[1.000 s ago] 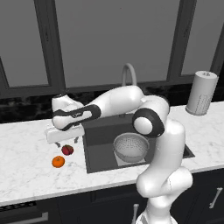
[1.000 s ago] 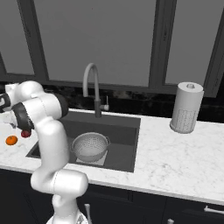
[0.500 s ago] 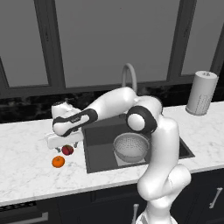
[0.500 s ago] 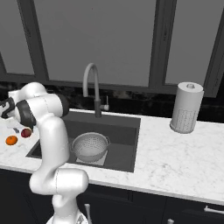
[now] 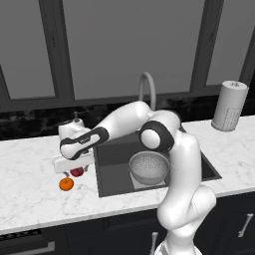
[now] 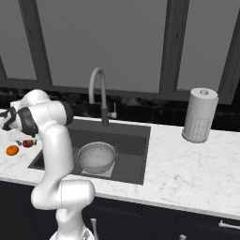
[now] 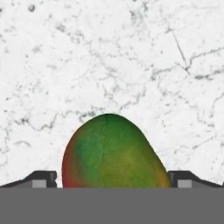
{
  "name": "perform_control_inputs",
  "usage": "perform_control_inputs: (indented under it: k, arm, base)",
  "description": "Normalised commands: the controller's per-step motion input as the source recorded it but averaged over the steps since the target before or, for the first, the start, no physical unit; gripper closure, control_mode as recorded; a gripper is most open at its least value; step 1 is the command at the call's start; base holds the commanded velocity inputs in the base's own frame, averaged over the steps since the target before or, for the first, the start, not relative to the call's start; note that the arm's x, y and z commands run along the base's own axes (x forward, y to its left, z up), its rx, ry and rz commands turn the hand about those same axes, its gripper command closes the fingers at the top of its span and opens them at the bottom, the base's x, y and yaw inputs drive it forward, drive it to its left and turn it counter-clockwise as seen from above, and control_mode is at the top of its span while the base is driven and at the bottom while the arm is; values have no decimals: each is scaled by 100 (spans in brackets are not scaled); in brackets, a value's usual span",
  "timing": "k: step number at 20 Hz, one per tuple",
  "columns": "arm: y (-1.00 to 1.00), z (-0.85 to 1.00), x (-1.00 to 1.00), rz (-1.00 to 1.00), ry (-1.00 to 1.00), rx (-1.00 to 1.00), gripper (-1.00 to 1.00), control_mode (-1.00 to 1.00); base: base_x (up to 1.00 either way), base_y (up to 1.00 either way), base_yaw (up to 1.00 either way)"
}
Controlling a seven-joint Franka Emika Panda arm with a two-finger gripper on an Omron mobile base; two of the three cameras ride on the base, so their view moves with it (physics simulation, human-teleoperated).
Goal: Put the colander in the sink, put the mango, orange in the colander, and turn on the sink faucet and pour water over the colander.
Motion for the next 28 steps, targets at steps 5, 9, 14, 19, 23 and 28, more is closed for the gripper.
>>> perform_control_inputs:
  k: [5,9,14,19,23,28]
  arm:
    - [0,0,0,0,0,0,-100,-100]
    - [0,0,0,0,0,0,-100,-100]
    - [0,0,0,0,0,0,-100,-100]
    - [0,0,0,0,0,0,100,-100]
    - [0,0,0,0,0,0,100,-100]
    - [0,0,0,0,0,0,100,-100]
  base:
    - [0,0,0]
    - [0,0,0]
    - [0,0,0]
    - [0,0,0]
    - [0,0,0]
    - [0,0,0]
